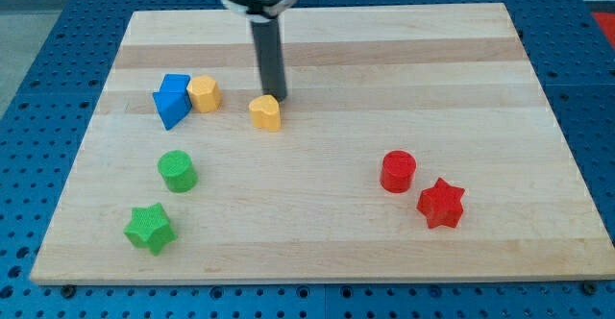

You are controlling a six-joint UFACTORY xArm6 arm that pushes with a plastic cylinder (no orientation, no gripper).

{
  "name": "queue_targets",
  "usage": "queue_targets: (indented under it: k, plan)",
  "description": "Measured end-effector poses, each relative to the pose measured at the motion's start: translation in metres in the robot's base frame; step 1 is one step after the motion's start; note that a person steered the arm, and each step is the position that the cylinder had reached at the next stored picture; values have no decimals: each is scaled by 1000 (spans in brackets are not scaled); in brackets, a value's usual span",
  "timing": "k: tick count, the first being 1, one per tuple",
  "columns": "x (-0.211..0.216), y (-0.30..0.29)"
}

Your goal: Push the yellow heart into the blue blocks

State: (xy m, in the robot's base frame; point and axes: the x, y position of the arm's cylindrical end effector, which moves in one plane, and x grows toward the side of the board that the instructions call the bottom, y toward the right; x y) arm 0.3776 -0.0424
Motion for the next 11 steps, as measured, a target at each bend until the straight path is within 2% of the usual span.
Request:
queue_targets:
  k: [1,2,3,6,8,9,11]
  plan:
    - [0,72]
    - [25,90]
    - [37,69]
    - [32,-33]
    - [50,-14]
    - [64,-27]
    - [46,-84]
